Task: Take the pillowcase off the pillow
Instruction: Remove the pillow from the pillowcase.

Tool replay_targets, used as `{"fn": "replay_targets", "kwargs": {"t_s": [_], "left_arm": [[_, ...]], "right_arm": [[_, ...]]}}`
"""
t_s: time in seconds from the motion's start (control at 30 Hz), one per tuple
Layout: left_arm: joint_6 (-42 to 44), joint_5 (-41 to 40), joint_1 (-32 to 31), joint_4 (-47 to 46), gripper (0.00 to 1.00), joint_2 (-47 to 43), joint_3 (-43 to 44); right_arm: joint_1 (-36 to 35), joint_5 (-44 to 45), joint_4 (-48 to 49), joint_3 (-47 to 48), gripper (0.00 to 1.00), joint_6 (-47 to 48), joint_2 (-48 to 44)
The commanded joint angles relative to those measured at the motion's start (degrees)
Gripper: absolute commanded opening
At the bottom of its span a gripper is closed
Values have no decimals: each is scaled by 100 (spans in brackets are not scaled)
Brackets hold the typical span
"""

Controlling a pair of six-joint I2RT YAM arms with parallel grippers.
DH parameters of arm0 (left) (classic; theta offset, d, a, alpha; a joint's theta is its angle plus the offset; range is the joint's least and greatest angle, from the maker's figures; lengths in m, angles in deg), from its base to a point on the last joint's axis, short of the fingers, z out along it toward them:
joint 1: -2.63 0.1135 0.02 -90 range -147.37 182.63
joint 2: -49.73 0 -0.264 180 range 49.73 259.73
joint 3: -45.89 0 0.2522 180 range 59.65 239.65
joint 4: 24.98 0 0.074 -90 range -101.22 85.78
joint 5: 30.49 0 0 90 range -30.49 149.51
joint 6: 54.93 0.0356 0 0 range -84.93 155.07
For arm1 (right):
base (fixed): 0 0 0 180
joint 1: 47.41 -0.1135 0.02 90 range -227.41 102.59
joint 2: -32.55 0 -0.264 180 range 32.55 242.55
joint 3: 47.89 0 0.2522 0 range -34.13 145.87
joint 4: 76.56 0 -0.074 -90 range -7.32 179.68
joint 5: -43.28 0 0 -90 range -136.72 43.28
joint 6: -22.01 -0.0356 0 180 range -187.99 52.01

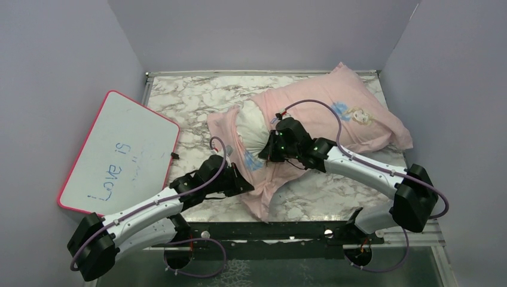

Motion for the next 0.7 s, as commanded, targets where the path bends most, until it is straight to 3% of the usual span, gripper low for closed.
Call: {"fn": "replay_targets", "kwargs": {"t_s": [0.0,0.27,0.53,0.67], "left_arm": [[58,152,-134,997,0,-246,-508],[-221,-45,-342,1189,0,-436,-1306],[-308,-321,-356,1192,1,-570,-1390],[-296,-499,-359,1164,21,-628,-1004]], "right_arm": [[163,1055,464,758,1,256,-104],[309,920,644,1902,0,722,-409],[309,1400,414,1316,1,608,-673],[309,1146,93,1189,1,760,-616]]}}
